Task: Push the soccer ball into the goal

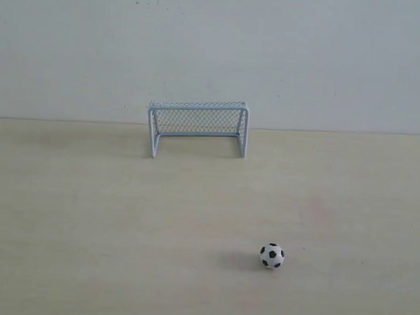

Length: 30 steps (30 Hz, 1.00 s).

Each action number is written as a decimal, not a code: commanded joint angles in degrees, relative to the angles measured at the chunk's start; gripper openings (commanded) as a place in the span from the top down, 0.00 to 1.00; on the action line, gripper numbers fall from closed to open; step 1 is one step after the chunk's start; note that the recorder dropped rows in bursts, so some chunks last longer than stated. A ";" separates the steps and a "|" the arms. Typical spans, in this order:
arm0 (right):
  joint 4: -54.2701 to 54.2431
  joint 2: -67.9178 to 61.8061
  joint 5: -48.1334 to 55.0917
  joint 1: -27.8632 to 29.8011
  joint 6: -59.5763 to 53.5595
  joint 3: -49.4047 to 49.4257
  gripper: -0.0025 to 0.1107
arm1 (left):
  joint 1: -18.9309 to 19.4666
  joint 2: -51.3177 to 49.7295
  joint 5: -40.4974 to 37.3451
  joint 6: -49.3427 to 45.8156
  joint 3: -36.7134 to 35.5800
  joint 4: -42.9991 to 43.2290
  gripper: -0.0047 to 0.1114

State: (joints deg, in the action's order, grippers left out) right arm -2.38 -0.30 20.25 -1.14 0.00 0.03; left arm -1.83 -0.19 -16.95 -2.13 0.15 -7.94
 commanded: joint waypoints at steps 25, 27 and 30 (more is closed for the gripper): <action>-4.73 -2.40 -33.47 -0.02 -15.28 -13.81 0.98 | 0.12 0.19 -0.03 0.46 -0.15 -0.43 0.92; -4.73 -9.19 -22.30 -0.02 -16.85 -22.37 0.98 | 0.12 0.19 -0.03 0.46 -0.15 -0.43 0.92; -4.73 -22.25 -6.68 -0.02 -16.85 -33.39 0.98 | 0.12 0.19 -0.03 0.46 -0.15 -0.43 0.92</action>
State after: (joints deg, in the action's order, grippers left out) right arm -6.87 -15.47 3.10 -1.14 -16.08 -28.42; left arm -1.83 -0.19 -16.95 -2.13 0.15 -7.94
